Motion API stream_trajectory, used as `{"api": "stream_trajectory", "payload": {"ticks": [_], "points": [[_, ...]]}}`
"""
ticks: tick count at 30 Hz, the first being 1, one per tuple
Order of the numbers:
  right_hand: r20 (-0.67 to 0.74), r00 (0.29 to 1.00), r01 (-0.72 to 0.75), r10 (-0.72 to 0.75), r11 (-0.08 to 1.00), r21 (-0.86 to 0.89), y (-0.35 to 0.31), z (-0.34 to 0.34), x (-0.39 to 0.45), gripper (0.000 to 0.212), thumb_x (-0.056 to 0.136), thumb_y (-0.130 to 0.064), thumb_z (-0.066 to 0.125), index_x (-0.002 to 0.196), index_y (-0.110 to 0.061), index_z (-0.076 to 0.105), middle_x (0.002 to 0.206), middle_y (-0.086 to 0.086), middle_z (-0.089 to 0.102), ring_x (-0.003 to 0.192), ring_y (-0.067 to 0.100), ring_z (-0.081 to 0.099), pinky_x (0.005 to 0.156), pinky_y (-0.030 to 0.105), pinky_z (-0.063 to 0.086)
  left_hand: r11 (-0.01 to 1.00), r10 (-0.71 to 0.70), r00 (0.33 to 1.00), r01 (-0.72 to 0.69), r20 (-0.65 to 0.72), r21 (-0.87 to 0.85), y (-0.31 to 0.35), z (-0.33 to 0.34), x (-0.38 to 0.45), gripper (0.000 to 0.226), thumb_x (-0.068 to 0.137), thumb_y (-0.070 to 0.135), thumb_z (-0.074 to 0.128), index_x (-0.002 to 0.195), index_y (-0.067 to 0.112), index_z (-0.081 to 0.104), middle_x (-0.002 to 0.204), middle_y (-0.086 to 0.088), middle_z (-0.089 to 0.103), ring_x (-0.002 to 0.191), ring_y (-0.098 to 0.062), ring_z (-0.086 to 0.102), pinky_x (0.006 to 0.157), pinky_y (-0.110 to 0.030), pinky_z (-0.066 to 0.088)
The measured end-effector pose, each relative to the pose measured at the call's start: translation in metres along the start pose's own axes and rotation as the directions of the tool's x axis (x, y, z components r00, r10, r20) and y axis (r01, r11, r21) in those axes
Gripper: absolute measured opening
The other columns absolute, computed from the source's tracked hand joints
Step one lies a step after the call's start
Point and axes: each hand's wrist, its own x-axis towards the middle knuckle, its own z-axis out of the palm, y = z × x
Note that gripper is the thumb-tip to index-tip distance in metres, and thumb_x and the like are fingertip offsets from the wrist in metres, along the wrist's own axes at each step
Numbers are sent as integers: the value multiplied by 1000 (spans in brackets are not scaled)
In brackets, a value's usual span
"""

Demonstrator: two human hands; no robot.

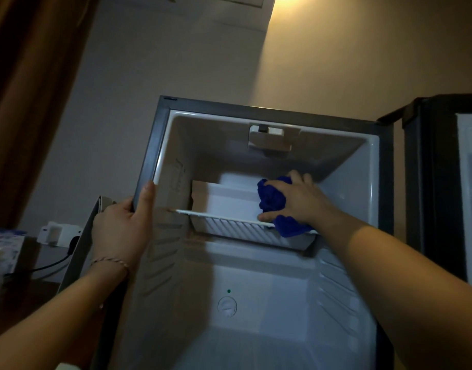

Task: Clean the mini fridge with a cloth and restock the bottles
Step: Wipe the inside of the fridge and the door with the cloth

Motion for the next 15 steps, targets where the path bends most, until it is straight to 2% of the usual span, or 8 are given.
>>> {"api": "stream_trajectory", "payload": {"ticks": [5,8,15], "points": [[-14,991,-135,136,990,30,6,-4,-3,92,70,-84,62,147,-40,37,141,8,32,126,39,33,103,46,37,1000,-8,1000,8,11,-11,4,-2,-2,69,94,65,34,56,9,46,48,-5,39,43,-19,34,49,-22,29],[-29,979,-198,200,978,57,8,-5,-7,90,71,-83,62,144,-36,40,140,10,33,128,41,34,102,47,38,1000,-19,1000,19,18,-3,4,-4,-1,70,95,66,34,57,8,47,48,-6,40,44,-20,36,49,-23,31],[-47,973,-225,227,974,38,3,-1,-4,85,77,-78,61,144,-30,41,139,12,33,123,43,36,102,46,36,998,-47,999,47,15,-28,13,-7,-3,65,95,61,37,54,12,46,45,-1,41,41,-15,37,46,-22,29]]}}
